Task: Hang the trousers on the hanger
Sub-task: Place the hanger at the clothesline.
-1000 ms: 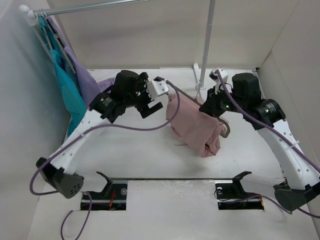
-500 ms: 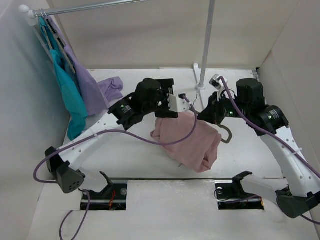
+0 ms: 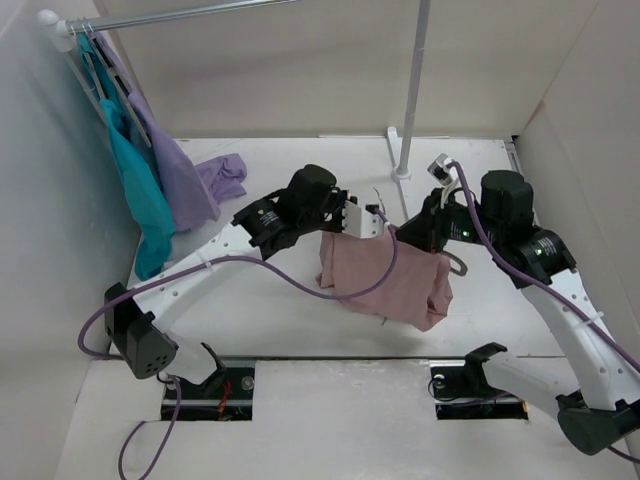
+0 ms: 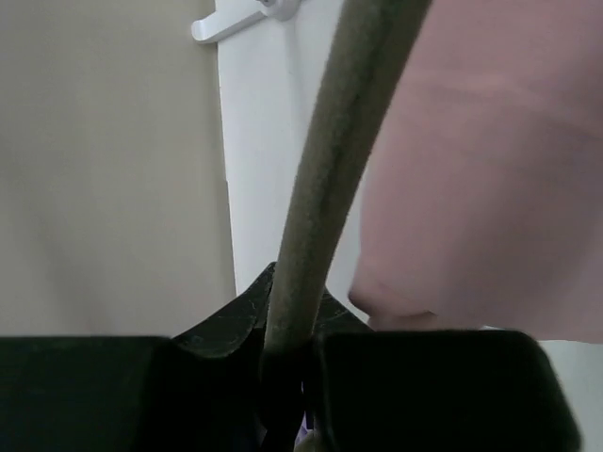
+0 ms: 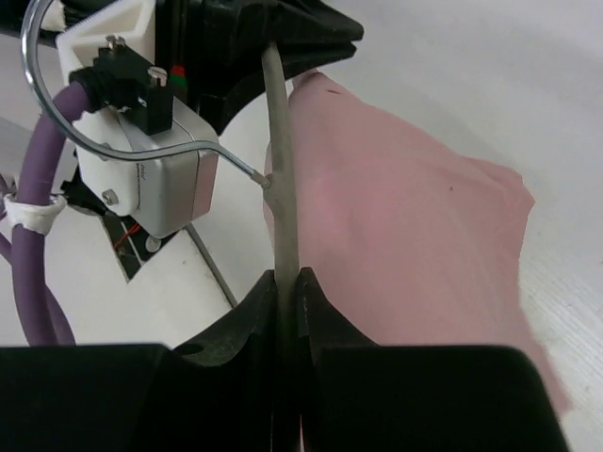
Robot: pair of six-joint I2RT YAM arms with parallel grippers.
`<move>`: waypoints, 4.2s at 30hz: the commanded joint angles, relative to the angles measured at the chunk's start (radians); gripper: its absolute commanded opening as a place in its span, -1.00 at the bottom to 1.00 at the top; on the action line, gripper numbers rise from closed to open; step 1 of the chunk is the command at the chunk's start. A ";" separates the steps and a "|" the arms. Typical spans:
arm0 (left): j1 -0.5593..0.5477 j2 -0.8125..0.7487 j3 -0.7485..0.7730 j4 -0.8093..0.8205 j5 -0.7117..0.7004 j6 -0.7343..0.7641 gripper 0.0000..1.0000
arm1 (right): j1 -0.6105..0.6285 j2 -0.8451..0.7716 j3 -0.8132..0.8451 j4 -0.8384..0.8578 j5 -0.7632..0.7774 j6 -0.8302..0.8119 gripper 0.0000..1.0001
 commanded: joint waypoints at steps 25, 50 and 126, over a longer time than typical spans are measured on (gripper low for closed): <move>0.012 -0.062 0.063 -0.013 0.084 -0.060 -1.00 | 0.060 -0.028 0.237 0.052 0.218 0.050 0.06; 0.012 -0.080 0.102 -0.086 0.143 -0.103 -1.00 | 0.106 0.159 0.154 -0.239 0.349 -0.199 -0.89; 0.316 -0.528 -0.411 0.046 -0.129 -0.813 1.00 | -0.095 1.234 1.464 0.638 0.596 0.229 -0.64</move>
